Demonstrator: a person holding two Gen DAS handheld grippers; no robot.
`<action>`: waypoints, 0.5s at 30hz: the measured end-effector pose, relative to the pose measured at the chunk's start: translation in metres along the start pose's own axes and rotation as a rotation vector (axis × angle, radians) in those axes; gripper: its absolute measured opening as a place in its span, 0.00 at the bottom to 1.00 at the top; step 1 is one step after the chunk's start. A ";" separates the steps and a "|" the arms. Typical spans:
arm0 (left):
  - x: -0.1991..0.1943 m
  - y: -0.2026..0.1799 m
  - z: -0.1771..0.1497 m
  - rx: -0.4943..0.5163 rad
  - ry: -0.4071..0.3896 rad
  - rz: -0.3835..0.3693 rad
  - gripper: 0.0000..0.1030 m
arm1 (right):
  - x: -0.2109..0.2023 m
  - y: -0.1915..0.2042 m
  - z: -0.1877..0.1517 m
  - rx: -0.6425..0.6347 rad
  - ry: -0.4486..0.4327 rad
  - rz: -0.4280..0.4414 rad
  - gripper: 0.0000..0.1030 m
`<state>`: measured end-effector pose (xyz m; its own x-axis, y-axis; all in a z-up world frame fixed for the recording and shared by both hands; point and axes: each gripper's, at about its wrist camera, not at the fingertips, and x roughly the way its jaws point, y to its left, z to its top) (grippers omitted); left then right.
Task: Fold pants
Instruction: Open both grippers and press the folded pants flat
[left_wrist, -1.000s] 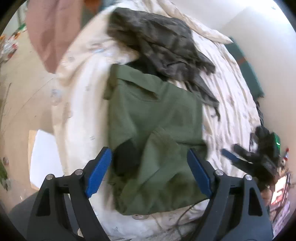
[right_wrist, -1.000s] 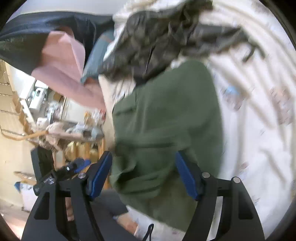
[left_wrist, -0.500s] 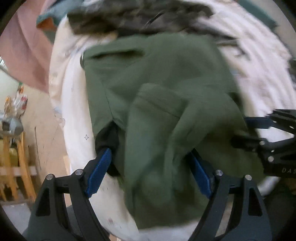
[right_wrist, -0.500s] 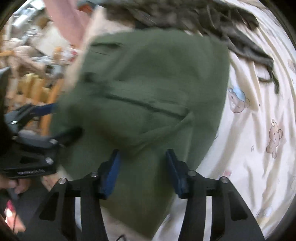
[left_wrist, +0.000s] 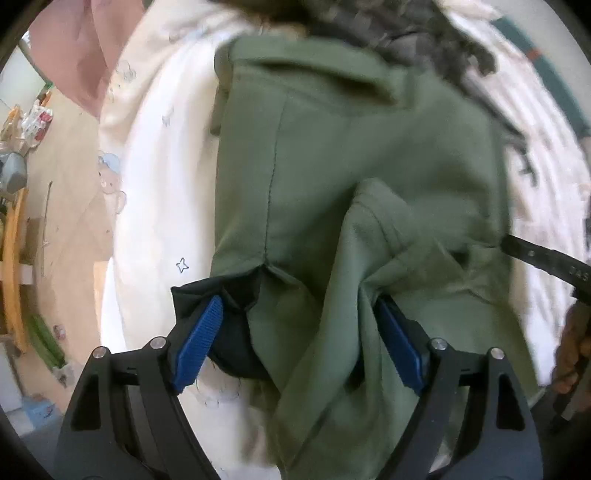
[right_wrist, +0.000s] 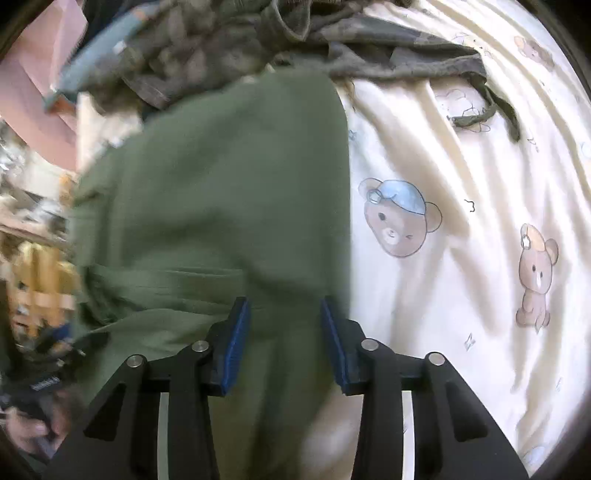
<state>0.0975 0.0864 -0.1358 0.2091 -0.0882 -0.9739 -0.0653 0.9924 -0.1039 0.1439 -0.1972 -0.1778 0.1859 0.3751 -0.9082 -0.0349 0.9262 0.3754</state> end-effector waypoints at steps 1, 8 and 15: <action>-0.012 -0.002 -0.003 0.020 -0.039 0.000 0.80 | -0.010 0.006 -0.004 -0.026 -0.017 0.022 0.41; -0.035 -0.026 0.005 0.080 -0.207 -0.022 0.80 | -0.019 0.063 -0.015 -0.250 -0.039 0.100 0.41; 0.026 -0.002 0.018 0.022 -0.046 0.127 0.81 | 0.052 0.056 0.009 -0.211 0.091 -0.038 0.41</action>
<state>0.1208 0.0832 -0.1575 0.2447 0.0415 -0.9687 -0.0727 0.9971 0.0243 0.1607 -0.1265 -0.2025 0.1019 0.3329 -0.9374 -0.2359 0.9236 0.3023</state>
